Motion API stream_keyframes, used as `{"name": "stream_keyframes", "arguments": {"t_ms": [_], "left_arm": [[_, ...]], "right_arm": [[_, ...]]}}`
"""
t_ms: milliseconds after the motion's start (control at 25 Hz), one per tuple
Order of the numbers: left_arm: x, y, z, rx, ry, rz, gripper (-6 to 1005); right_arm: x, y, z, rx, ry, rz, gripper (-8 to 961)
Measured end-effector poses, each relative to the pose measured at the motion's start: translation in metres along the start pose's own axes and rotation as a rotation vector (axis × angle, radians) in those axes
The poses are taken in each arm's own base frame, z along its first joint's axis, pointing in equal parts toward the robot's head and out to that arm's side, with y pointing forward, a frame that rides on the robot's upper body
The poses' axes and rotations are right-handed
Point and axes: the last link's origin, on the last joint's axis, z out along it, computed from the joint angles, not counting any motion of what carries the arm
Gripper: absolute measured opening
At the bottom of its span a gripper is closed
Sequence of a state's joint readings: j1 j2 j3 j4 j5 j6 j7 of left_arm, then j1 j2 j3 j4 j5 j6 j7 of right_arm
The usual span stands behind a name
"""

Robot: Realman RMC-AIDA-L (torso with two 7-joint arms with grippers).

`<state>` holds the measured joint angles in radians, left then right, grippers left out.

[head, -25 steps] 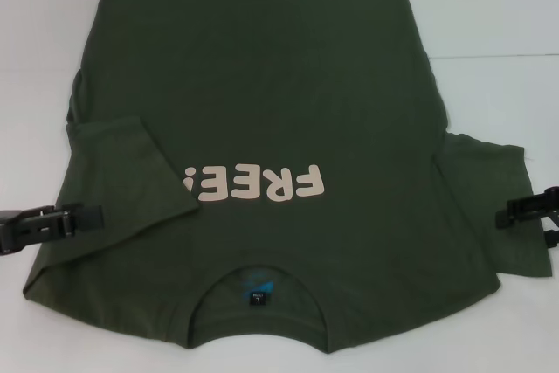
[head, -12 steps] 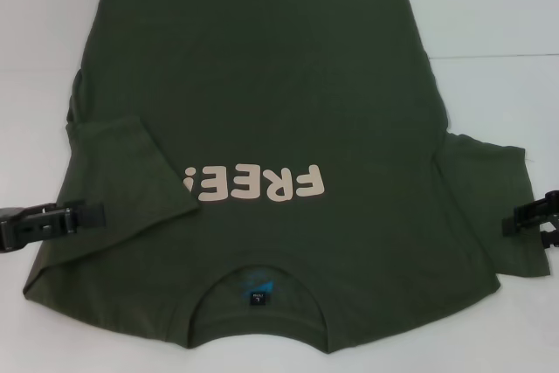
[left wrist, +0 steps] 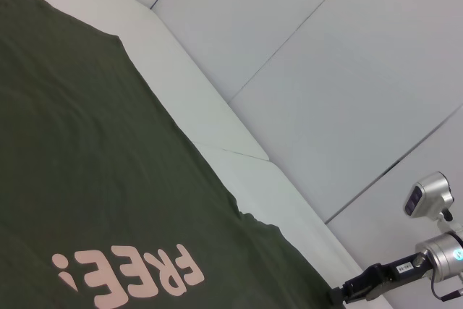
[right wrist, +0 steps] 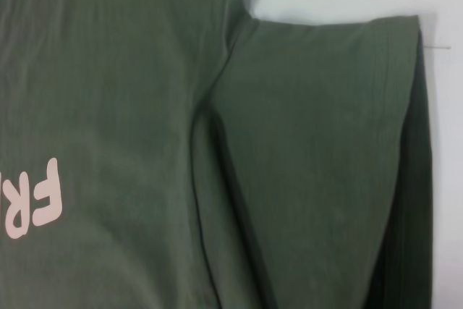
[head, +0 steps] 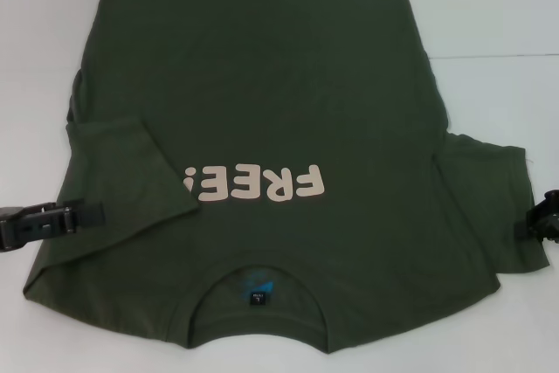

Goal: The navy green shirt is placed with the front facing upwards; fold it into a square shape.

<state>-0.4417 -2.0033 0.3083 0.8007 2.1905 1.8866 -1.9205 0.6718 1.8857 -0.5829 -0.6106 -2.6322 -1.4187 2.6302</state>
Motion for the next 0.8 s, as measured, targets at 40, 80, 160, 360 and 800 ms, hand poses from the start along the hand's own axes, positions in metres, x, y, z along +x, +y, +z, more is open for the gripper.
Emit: {"name": "stream_keyframes", "arguments": {"t_ms": [40,80,160,360,800], "left_arm": [[0.0000,0.0000,0.0000,0.000,0.000,0.000,846],[0.0000,0.0000,0.0000,0.000,0.000,0.000,846],[0.0000,0.0000,0.0000,0.000,0.000,0.000,846],[-0.0001,-0.0003,0.0002,0.001,0.001,-0.001,846],[0.0004,-0.0007,0.0003,0.004,0.003,-0.001,846]], "right_arm": [[-0.0001,0.0001,-0.0001,0.000,-0.001,-0.004,369],[-0.0003,0.0002,-0.0002,0.000,-0.001,-0.009,345],[-0.0003,-0.0002,-0.0005,0.001,-0.003,-0.017,298],[-0.0003,-0.0006,-0.0011,-0.001,-0.005,-0.028,143],[-0.0018,-0.0013,-0.0057,-0.009,-0.010,-0.033,17]]}}
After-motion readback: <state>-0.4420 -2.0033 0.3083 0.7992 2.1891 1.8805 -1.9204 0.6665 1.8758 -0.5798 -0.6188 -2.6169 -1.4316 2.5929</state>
